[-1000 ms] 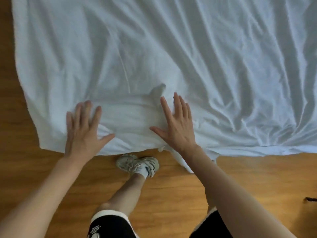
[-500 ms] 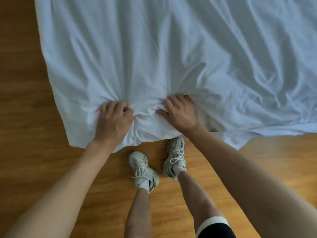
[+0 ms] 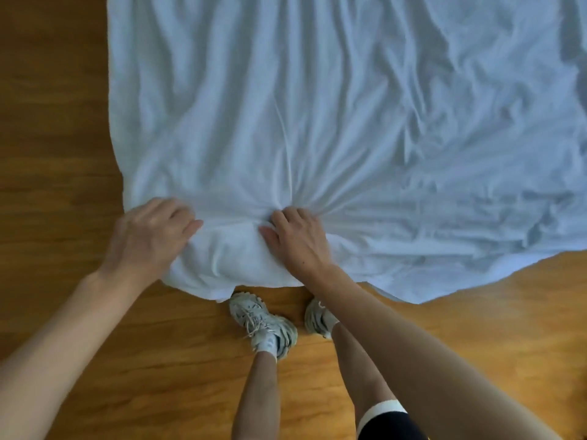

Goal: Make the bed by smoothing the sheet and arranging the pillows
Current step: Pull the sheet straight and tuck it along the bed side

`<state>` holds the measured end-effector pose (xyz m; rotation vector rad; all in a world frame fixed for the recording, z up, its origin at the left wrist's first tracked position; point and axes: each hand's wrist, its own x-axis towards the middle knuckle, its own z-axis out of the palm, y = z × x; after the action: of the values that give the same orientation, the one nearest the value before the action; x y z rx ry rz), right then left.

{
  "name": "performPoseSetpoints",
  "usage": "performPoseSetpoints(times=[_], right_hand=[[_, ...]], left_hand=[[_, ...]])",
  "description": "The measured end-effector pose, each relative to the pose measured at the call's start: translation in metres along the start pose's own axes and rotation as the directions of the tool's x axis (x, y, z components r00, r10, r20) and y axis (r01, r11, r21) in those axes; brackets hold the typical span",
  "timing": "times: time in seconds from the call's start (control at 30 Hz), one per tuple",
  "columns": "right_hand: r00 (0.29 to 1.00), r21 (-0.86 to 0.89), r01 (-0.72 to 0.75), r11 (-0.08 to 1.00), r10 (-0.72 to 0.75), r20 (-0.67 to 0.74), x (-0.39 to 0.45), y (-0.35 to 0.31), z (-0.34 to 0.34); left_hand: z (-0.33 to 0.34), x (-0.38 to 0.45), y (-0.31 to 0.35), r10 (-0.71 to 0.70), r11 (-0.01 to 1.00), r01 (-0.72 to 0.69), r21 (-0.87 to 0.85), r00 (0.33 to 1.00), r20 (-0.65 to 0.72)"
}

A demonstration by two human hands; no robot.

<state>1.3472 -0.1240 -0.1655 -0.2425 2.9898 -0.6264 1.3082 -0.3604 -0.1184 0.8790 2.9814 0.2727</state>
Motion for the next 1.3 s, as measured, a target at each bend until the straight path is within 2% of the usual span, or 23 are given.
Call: performPoseSetpoints(times=[0.03,0.07,0.13,0.2,0.27,0.33,0.37,0.47,0.57,0.6,0.63,0.67,0.73,0.77,0.8,0.87,0.93,1.0,1.07,1.1,1.17,1.23,1.3], right_hand=[[0.998,-0.050,0.001,0.999,0.002,0.056,-0.002,0.003,0.008],[0.997,-0.080,0.010,0.997,-0.003,0.083,-0.004,0.006,0.013],[0.999,-0.083,0.017,0.996,-0.014,0.032,-0.009,0.006,0.014],[0.998,-0.050,-0.012,0.999,0.009,-0.060,-0.013,0.005,0.013],[0.993,-0.021,-0.057,0.998,0.054,-0.103,-0.015,0.001,0.015],[0.992,-0.003,-0.064,0.998,0.064,-0.105,-0.017,-0.008,0.023],[0.993,0.011,-0.063,0.998,0.063,-0.099,-0.016,-0.012,0.026],[0.992,0.066,-0.057,0.996,0.064,-0.112,-0.012,-0.028,0.026],[0.984,0.088,-0.049,0.995,0.063,-0.165,-0.005,-0.044,0.015],[0.985,0.074,-0.062,0.995,0.073,-0.153,-0.001,-0.044,0.013],[0.989,0.039,-0.086,0.996,0.090,-0.114,0.002,-0.041,0.014],[0.994,-0.026,-0.107,0.994,0.106,-0.039,0.006,-0.036,0.017],[0.983,-0.152,-0.086,0.985,0.109,0.151,0.009,-0.025,0.026],[0.973,-0.178,-0.077,0.981,0.112,0.200,0.010,-0.020,0.030],[0.971,-0.191,-0.078,0.979,0.117,0.206,0.012,-0.016,0.032],[0.980,-0.185,-0.091,0.979,0.121,0.158,0.018,-0.013,0.030],[0.986,-0.186,-0.129,0.974,0.146,0.081,0.021,-0.008,0.025],[0.970,-0.136,-0.242,0.961,0.237,-0.054,0.038,0.000,0.014],[0.886,-0.067,-0.432,0.900,0.409,-0.219,0.068,0.017,-0.004],[0.822,-0.026,-0.531,0.847,0.508,-0.256,0.082,0.029,-0.014],[0.716,-0.012,-0.686,0.727,0.673,-0.182,0.104,0.056,-0.021],[0.700,-0.147,-0.708,0.691,0.714,-0.022,0.114,0.076,-0.013],[0.720,-0.220,-0.660,0.718,0.688,0.087,0.123,0.087,-0.004]], left_hand=[[0.009,-0.005,0.001,-0.195,0.980,0.196,-0.030,0.980,0.047],[0.017,-0.012,0.002,-0.404,0.910,0.410,-0.066,0.910,0.093],[0.028,-0.023,0.002,-0.686,0.667,0.706,-0.238,0.707,0.174],[0.035,-0.026,0.002,-0.773,0.409,0.799,-0.441,0.560,0.298],[0.039,-0.020,0.004,-0.791,0.288,0.797,-0.532,0.510,0.336],[0.039,-0.004,0.013,-0.842,0.278,0.816,-0.506,0.460,0.280],[0.038,0.007,0.019,-0.859,0.328,0.834,-0.443,0.458,0.228],[0.020,0.017,0.019,-0.810,0.546,0.788,-0.284,0.583,0.062],[0.003,-0.013,-0.015,-0.740,0.670,0.721,-0.175,0.669,-0.076],[0.003,-0.024,-0.023,-0.724,0.690,0.716,-0.107,0.686,-0.077],[0.006,-0.027,-0.025,-0.738,0.675,0.735,-0.065,0.674,-0.032],[0.017,-0.023,-0.025,-0.794,0.603,0.795,-0.064,0.606,0.051],[0.028,-0.003,-0.015,-0.893,0.384,0.916,-0.118,0.401,0.203],[0.032,0.007,-0.009,-0.898,0.356,0.924,-0.141,0.380,0.222],[0.033,0.016,-0.006,-0.881,0.400,0.903,-0.154,0.426,0.209],[0.027,0.023,-0.006,-0.834,0.527,0.835,-0.160,0.544,0.094],[0.020,0.027,-0.009,-0.725,0.679,0.716,-0.161,0.688,-0.001],[0.015,0.037,-0.009,-0.536,0.840,0.529,-0.123,0.844,-0.032],[0.013,0.058,-0.007,-0.363,0.926,0.360,-0.110,0.932,-0.004],[0.014,0.069,-0.005,-0.296,0.949,0.296,-0.111,0.955,0.018],[0.025,0.088,-0.006,-0.179,0.976,0.188,-0.106,0.980,0.090],[0.048,0.104,-0.016,-0.116,0.989,0.134,-0.069,0.969,0.220],[0.072,0.116,-0.027,-0.125,0.990,0.139,-0.016,0.932,0.340]])
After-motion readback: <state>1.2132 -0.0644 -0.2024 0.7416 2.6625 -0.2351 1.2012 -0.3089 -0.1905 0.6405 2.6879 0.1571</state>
